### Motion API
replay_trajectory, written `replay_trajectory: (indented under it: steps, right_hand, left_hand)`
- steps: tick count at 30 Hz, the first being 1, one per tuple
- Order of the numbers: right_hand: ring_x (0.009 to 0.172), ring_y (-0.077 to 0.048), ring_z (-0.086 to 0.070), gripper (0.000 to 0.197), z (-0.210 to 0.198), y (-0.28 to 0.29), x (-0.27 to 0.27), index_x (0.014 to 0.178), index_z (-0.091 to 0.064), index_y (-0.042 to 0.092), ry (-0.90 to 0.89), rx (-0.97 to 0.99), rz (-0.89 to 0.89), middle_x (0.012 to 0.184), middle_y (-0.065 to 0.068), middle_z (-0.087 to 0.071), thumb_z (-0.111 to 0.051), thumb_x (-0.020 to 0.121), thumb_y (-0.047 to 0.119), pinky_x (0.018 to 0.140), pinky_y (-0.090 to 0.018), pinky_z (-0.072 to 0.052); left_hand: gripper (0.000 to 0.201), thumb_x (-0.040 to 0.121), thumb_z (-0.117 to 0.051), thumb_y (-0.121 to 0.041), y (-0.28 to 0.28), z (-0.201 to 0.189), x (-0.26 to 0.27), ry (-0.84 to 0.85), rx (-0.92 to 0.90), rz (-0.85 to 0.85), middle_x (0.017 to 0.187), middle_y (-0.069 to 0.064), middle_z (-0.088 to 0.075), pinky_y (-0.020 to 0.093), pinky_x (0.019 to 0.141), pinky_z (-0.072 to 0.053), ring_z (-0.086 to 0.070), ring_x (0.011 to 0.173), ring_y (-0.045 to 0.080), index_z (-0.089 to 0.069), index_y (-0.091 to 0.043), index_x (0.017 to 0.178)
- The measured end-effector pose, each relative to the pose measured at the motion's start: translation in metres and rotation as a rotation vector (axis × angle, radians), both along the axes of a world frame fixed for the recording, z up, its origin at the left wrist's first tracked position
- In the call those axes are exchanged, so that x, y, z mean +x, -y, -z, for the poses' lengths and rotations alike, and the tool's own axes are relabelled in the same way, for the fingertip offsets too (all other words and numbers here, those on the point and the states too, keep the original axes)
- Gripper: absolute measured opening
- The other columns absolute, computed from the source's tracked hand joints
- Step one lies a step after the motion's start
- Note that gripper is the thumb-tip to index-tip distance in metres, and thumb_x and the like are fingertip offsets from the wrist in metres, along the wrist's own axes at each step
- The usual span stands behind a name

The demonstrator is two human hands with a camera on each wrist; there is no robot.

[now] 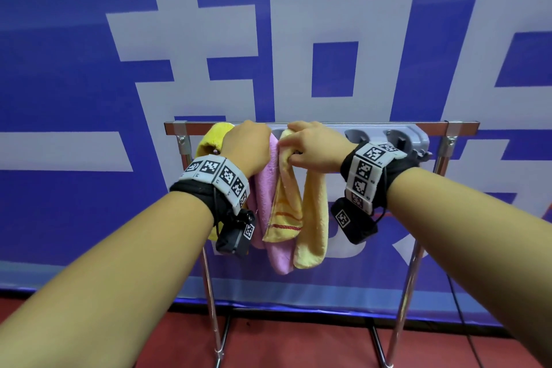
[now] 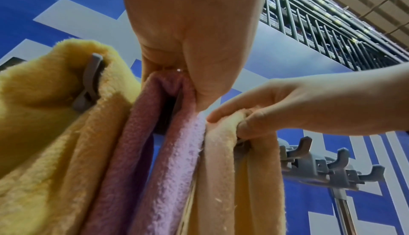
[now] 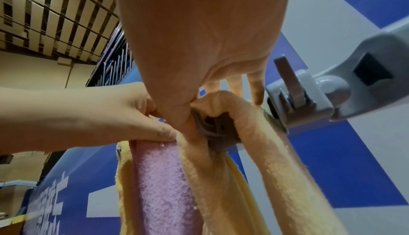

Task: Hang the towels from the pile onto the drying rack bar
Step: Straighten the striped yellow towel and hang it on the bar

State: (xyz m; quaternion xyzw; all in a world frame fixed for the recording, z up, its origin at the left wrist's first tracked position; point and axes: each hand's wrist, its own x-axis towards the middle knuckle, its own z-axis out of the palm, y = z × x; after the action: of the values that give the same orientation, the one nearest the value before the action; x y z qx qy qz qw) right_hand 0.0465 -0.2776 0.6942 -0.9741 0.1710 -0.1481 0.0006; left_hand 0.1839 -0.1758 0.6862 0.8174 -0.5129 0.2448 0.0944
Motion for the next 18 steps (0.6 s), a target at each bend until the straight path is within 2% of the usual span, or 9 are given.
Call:
replay_trajectory:
  steps: [2,5,10,15,18]
  right_hand:
    - [0.108,-0.022,-0.049,0.037,0.002,0.0,-0.001,0.116,-0.067,0.042,0.005,-0.006,0.007,0.117,0.002,-0.052,-0.054,0.084,0.029,0.09,-0.036,-0.047]
    - [0.111,-0.023,-0.048,0.03,0.006,0.0,0.002,0.107,-0.072,0.04,0.01,-0.046,0.024,0.114,0.0,-0.05,-0.052,0.087,0.032,0.083,-0.036,-0.049]
    - [0.113,-0.027,-0.045,0.024,0.014,-0.005,0.009,0.101,-0.071,0.033,0.001,-0.192,0.053,0.115,-0.001,-0.048,-0.049,0.092,0.033,0.078,-0.038,-0.045]
    - [0.116,-0.029,-0.042,0.026,0.013,-0.008,0.008,0.106,-0.071,0.027,-0.049,-0.346,-0.015,0.127,0.0,-0.048,-0.047,0.095,0.027,0.07,-0.035,-0.035]
    - [0.116,-0.031,-0.041,0.027,0.013,-0.006,0.007,0.105,-0.071,0.031,-0.108,-0.419,-0.07,0.125,0.001,-0.05,-0.048,0.095,0.026,0.072,-0.036,-0.04]
  left_hand:
    - [0.013,0.09,-0.056,-0.017,0.005,0.002,0.002,0.034,-0.044,-0.01,0.099,0.006,-0.064,0.037,0.067,-0.043,-0.062,0.093,0.031,-0.064,-0.017,0.1]
    - [0.014,0.089,-0.059,-0.017,0.008,0.003,0.001,0.036,-0.097,-0.009,0.1,0.005,-0.059,0.04,0.07,-0.049,-0.061,0.089,0.033,-0.067,-0.018,0.101]
    - [0.011,0.09,-0.061,-0.019,0.014,-0.007,0.0,-0.04,-0.178,-0.031,0.101,0.003,-0.063,0.037,0.071,-0.043,-0.062,0.094,0.034,-0.07,-0.023,0.093]
    - [0.012,0.091,-0.058,-0.017,0.014,-0.019,0.002,-0.143,-0.227,-0.099,0.104,0.012,-0.066,0.038,0.075,-0.044,-0.061,0.098,0.039,-0.068,-0.015,0.097]
    - [0.014,0.092,-0.056,-0.017,0.015,-0.02,0.007,-0.221,-0.282,-0.138,0.108,0.016,-0.065,0.038,0.075,-0.041,-0.06,0.101,0.041,-0.067,-0.012,0.1]
